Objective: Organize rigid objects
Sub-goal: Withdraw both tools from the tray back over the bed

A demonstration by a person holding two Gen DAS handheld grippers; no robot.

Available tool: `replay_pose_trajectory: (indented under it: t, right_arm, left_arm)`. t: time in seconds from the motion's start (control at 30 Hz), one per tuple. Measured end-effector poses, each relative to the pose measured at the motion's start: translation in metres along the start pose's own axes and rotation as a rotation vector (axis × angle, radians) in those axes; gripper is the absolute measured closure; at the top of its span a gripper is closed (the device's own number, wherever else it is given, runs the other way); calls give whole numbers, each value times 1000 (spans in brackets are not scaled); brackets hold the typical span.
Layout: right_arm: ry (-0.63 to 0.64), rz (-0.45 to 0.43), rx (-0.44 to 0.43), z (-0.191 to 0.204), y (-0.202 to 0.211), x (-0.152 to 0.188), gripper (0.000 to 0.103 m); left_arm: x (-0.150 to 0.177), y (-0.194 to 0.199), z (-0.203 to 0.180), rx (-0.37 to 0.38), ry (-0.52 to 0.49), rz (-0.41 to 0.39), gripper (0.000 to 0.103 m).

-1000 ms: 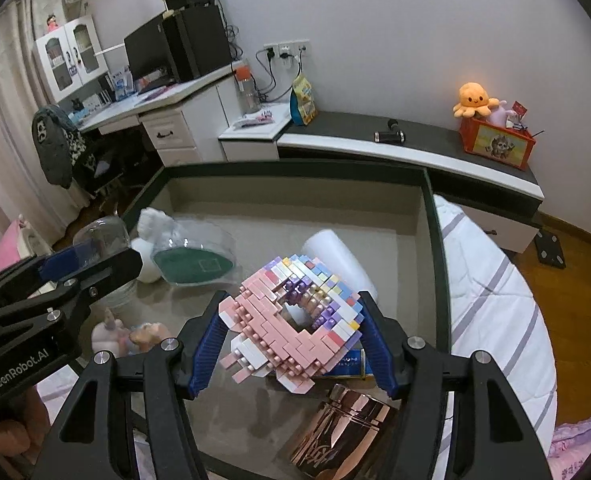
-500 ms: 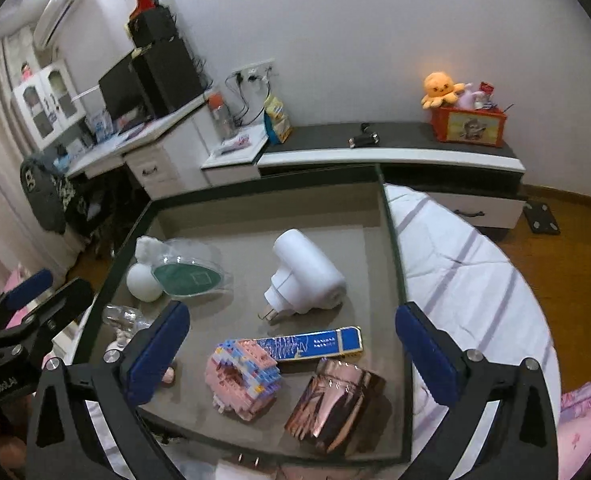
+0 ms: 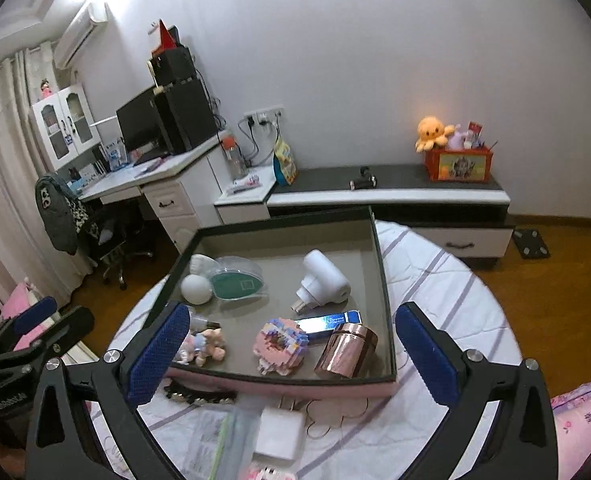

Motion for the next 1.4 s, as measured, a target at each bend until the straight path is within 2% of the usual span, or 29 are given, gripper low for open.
replay_pose_trajectory:
  t: [0.37,0.7,0.97,1.4]
  right_arm:
    - [59,-119,32,23,75,8,0]
    - [75,-162,69,30,113,29,0]
    - [82,-148,95,27,122,48,0]
    - [82,-143,96,26,127,53,0]
  left_arm:
    - [25,53,3,-3,22,-27,0]
    - [44,84,3,-6,40,-52,0]
    - [54,100,4,-12,49,-58,0]
    - [56,108,1,-13,46,-69,0]
Point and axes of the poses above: each gripper's, at about its wrist camera, not at the fingertips, and y roughly against the way its jaws point, z to its left, x to its underside, the point moved 6 cm from there along -y, roughly the way its jaws point, and after that the axes turned 2 degrees about -x, right-handed, at the moved point
